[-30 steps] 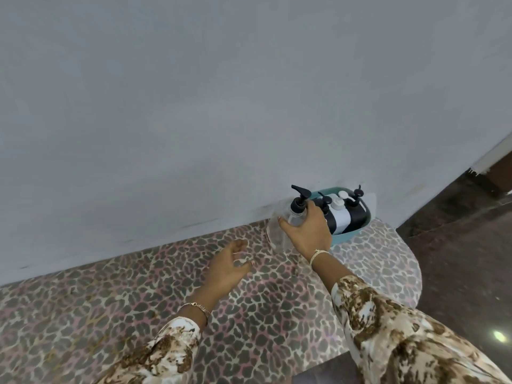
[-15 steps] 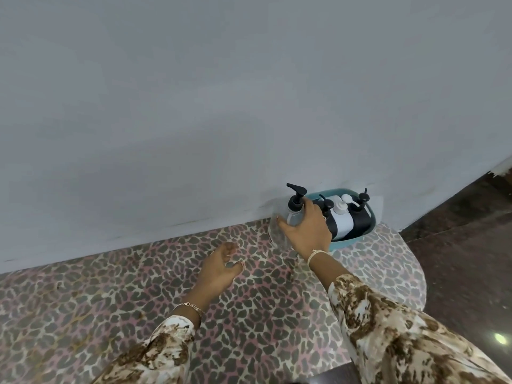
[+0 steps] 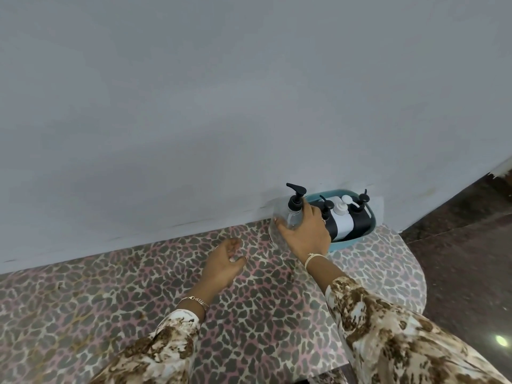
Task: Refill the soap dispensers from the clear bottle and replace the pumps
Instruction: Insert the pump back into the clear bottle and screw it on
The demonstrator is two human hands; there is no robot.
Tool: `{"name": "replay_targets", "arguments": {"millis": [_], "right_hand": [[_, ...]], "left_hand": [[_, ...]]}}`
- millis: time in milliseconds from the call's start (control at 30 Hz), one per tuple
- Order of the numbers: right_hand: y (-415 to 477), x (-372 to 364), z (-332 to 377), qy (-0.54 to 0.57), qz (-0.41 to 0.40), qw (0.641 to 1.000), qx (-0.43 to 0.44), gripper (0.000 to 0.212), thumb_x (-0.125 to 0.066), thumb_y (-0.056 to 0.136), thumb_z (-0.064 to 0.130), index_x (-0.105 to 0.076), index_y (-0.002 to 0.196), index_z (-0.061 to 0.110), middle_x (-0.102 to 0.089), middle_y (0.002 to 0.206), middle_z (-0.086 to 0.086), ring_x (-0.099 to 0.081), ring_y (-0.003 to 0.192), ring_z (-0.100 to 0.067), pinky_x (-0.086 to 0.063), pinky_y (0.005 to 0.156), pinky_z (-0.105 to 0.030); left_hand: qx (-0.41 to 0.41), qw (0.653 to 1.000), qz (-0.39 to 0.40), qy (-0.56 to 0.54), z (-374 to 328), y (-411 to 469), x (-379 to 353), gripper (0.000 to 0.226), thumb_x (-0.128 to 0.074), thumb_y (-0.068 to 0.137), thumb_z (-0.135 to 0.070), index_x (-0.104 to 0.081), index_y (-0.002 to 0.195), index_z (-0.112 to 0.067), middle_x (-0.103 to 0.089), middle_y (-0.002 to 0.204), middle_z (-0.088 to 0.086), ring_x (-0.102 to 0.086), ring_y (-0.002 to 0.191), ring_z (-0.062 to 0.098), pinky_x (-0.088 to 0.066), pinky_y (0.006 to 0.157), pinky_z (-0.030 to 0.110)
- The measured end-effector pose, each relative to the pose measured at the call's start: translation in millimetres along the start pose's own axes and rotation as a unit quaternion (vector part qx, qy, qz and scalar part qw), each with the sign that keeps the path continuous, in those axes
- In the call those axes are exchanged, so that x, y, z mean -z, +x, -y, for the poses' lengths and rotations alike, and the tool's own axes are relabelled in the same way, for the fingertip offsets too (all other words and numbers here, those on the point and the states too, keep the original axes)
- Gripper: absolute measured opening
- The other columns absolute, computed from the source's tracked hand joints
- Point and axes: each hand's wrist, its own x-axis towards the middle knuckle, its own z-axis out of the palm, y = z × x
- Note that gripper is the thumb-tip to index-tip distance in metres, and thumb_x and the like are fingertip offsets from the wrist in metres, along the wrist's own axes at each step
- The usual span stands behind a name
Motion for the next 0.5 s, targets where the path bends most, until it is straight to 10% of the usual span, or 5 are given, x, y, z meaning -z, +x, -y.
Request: {"name": "replay_targets", "arguments": {"millis": [500], "right_hand": [[-23.9,16.0,5.5,-0.015,-0.02,1.0,0.0,0.096,-0.068,0.071,0.063,-0.032,0.145,0.013,-0.04,0.147,-0.002,-0.039,0.134,-0.023,-0.041,0.101,-0.044]], "left_hand": [[-0.011,1.0,-0.012,0.008,5.6,-18.1,22.2,0.058,-0.071,0.086,-0.021,-0.046,0.138,-0.013,-0.055,0.137,-0.002,-0.055,0.121,0.015,-0.042,0.096,0.022]]}}
